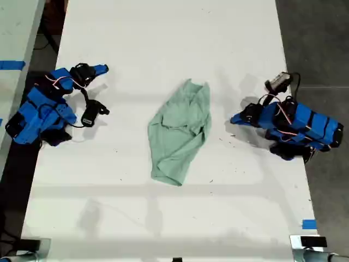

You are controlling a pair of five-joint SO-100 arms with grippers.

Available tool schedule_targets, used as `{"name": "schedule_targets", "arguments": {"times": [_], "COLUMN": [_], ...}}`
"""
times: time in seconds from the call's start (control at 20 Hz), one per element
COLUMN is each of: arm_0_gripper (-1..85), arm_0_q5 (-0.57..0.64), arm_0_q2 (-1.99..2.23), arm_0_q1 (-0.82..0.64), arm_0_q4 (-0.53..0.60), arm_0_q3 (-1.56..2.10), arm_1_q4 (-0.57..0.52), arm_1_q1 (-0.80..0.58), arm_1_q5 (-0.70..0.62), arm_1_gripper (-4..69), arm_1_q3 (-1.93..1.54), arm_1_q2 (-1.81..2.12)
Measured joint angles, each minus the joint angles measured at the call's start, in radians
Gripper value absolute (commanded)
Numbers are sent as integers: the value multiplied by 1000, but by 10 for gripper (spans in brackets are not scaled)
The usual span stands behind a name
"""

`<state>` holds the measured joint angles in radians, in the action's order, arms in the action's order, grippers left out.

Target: Fold t shirt

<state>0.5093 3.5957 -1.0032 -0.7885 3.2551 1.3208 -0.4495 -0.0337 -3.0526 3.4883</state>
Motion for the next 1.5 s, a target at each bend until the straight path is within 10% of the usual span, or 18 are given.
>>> {"name": "schedule_targets", "arguments": {"times": [0.45, 0.75, 0.85, 1.0, 1.2, 1.5], "arm_0_gripper": [-2, -3, 4, 299, 303, 297], "arm_0_q5": [2, -244, -310, -397, -442, -515], "arm_0_q2": [2, -54, -247, -788, -1701, -2181], "arm_0_q1": [48, 390, 492, 672, 796, 830], "arm_0_q4": [14, -43, -81, -124, -377, -416], "arm_0_q3": [0, -103, -244, -617, -1331, -1641], "arm_1_q4": [0, 0, 0, 0, 0, 0], "arm_1_q1": [14, 14, 14, 14, 14, 14], "arm_1_q5": [2, 2, 2, 2, 2, 2], "arm_1_gripper": [19, 19, 19, 19, 18, 18], "arm_1_q3": [0, 0, 0, 0, 0, 0], "arm_1_q2": [0, 0, 0, 0, 0, 0]}}
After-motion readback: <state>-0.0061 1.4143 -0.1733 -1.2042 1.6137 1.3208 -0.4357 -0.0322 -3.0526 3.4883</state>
